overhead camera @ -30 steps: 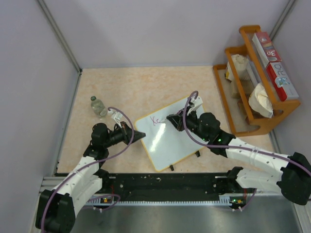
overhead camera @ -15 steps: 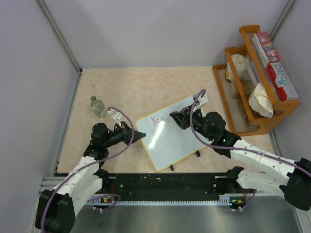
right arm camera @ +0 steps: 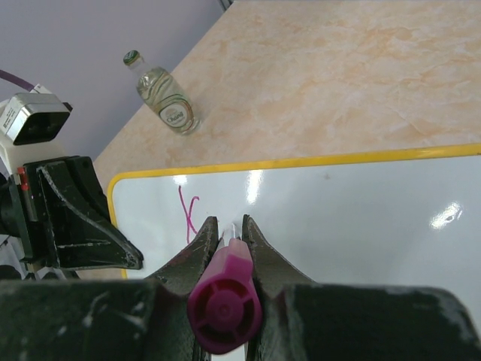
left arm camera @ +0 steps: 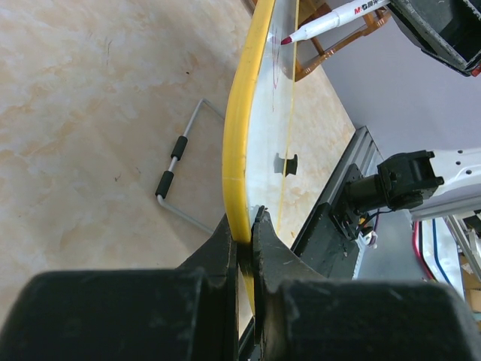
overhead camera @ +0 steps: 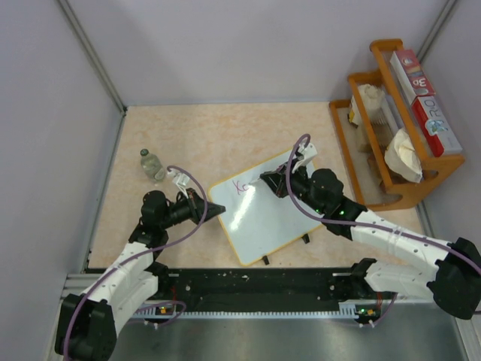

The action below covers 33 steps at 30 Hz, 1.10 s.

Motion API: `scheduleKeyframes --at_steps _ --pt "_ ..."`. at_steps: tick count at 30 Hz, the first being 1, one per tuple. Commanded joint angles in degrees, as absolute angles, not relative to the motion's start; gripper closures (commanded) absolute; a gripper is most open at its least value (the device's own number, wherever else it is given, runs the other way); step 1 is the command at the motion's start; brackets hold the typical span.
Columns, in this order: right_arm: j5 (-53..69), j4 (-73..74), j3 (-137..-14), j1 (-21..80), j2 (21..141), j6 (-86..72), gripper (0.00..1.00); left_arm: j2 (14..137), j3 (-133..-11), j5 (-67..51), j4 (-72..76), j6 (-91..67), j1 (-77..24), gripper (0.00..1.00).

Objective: Write a sentence on the whiteboard

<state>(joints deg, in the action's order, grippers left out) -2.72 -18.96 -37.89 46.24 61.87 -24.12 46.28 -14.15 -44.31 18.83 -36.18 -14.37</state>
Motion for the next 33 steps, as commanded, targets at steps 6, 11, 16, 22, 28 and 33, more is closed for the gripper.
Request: scheduleKeyframes --at_steps 6,11,16,22,28,33 --pt "-2.72 -20.04 -38.41 45.7 62.31 -24.52 1.0 47.46 -13.36 -42.89 13.8 -23.91 -14.77 1.0" --pt "-5.88 -18.64 -37.88 45.7 61.88 -24.61 1.0 47.37 -13.45 -42.8 13.8 -23.91 -14.77 1.0" --pt "-8.61 -17.14 -38.23 45.26 61.35 -24.61 1.0 47.37 -13.45 -42.89 13.71 -23.91 -14.77 1.0" --pt "-9.32 -17.14 -39.81 44.82 61.7 -24.7 1.0 47.46 -13.45 -42.98 13.8 -23.91 -14.77 1.0" --pt "-8.18 -17.93 -41.66 44.82 62.75 -24.61 1.0 47.55 -13.45 -43.07 13.89 -23.82 -14.68 1.0" --pt "-5.28 -18.63 -41.66 44.74 63.72 -24.61 1.0 47.64 -13.45 -43.15 13.97 -23.82 -14.77 1.0"
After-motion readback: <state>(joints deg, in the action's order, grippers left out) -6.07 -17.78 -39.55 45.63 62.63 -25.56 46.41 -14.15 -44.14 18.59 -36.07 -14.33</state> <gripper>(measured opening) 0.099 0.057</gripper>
